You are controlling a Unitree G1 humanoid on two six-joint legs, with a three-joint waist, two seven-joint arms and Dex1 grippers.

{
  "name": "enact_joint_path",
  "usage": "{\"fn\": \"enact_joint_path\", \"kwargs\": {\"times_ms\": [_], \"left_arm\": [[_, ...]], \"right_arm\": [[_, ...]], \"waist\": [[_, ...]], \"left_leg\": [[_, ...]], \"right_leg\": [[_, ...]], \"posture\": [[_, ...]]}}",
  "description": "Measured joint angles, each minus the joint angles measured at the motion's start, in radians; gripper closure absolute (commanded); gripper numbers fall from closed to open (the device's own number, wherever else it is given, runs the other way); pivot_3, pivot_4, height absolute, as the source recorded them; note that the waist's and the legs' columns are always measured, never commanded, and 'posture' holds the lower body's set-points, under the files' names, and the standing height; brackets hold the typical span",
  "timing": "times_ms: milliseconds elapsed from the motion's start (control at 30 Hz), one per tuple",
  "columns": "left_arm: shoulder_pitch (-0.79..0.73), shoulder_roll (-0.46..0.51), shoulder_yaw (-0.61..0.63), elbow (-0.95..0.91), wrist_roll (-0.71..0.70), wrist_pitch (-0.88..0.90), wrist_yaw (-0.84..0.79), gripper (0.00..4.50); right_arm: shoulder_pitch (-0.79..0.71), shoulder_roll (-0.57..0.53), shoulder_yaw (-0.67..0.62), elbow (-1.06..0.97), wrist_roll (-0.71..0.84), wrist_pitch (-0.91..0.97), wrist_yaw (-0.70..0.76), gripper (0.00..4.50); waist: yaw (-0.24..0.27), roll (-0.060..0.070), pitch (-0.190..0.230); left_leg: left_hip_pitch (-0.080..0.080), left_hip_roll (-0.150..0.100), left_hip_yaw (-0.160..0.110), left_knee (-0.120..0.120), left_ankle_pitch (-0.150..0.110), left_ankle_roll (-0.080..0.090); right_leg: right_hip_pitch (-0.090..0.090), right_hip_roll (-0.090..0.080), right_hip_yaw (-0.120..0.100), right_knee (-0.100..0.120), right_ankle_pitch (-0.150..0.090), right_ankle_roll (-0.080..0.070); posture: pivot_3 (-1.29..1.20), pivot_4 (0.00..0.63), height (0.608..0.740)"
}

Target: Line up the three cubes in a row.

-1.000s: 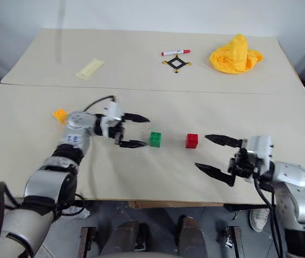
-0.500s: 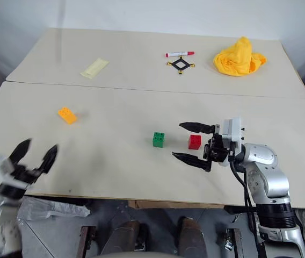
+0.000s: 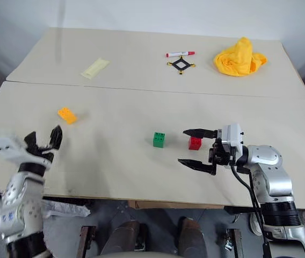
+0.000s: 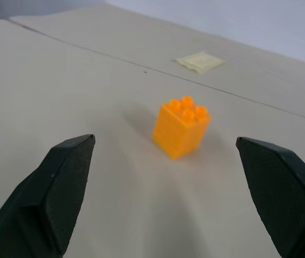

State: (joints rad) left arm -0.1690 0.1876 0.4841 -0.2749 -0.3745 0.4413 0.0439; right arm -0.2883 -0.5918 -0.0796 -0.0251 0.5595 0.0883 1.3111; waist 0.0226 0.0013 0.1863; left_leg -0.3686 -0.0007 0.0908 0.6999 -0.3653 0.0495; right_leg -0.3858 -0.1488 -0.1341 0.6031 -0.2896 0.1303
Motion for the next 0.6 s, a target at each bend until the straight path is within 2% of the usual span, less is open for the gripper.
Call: {"fn": "enact_joint_path", "kwargs": {"times_ms": [167,467,567,600], "left_arm": [[-0.199,-0.053,-0.055,0.158,0.089,0.070,0.193,0.02],[-0.374,-0.054,-0.116,0.410,0.171,0.005,0.244,0.02],[-0.388,-0.052,-0.121,0.441,0.187,-0.016,0.251,0.54],[-0.388,-0.052,-0.123,0.445,0.188,-0.017,0.250,0.88]], "right_arm": [[0.024,0.000,-0.004,-0.020,0.004,0.013,-0.009,0.00],[0.058,0.000,-0.006,-0.069,0.022,0.055,-0.038,0.00],[0.066,0.000,-0.005,-0.081,0.023,0.068,-0.046,0.00],[0.068,0.000,-0.005,-0.088,0.023,0.068,-0.050,0.00]], "waist": [[0.003,-0.001,0.000],[0.003,-0.001,0.000],[0.003,-0.001,0.000],[0.003,-0.001,0.000]], "left_leg": [[-0.001,0.000,0.001,0.000,0.000,0.000],[-0.002,0.000,0.002,0.000,0.000,0.000],[-0.002,-0.001,0.002,0.000,0.000,0.000],[-0.002,-0.001,0.002,0.000,0.000,0.000]], "right_leg": [[0.000,0.000,0.000,0.000,0.000,0.000],[-0.002,0.000,0.000,0.000,0.000,0.001],[-0.002,0.000,0.000,0.000,0.000,0.001],[-0.002,0.000,0.000,0.000,0.000,0.001]], "posture": [[0.00,0.150,0.740],[0.00,0.150,0.740],[0.00,0.150,0.740],[0.00,0.150,0.740]]}}
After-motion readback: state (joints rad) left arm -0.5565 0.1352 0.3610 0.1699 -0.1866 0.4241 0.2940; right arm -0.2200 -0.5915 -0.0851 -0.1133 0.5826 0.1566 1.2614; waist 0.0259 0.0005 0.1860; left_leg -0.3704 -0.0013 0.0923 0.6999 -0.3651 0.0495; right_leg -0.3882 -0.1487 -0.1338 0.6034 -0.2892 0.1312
